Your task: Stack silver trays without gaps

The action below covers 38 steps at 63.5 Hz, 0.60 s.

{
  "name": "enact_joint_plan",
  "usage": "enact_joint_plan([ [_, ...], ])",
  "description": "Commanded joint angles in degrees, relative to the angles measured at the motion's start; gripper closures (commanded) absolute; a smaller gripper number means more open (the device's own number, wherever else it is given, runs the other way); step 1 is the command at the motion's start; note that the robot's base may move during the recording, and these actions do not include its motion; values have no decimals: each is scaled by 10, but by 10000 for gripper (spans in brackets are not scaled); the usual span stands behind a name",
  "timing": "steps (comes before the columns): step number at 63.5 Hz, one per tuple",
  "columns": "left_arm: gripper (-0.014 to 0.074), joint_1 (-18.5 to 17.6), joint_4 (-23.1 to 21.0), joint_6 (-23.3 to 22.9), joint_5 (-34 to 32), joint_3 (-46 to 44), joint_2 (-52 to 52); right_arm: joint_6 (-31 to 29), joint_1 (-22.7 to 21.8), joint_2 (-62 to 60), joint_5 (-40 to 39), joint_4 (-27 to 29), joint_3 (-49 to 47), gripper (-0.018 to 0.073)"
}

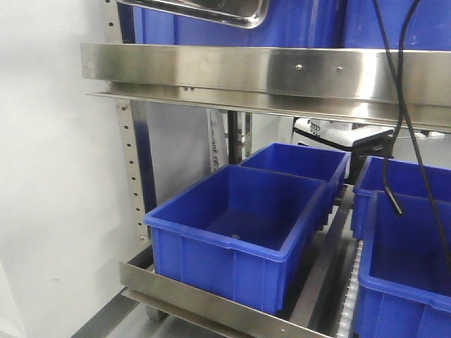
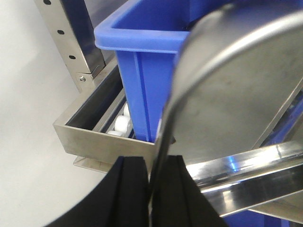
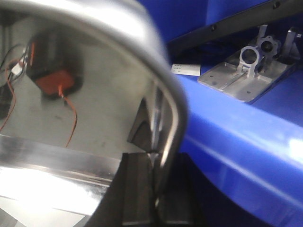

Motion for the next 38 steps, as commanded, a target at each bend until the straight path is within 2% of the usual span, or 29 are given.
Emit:
enact_joint_plan([
  [1,601,-14,-27,-6,-39,-5,-3,-6,-6,11,-42,-10,-1,638],
  [38,601,-14,-27,-6,-39,-5,-3,-6,-6,11,-42,-10,-1,638],
])
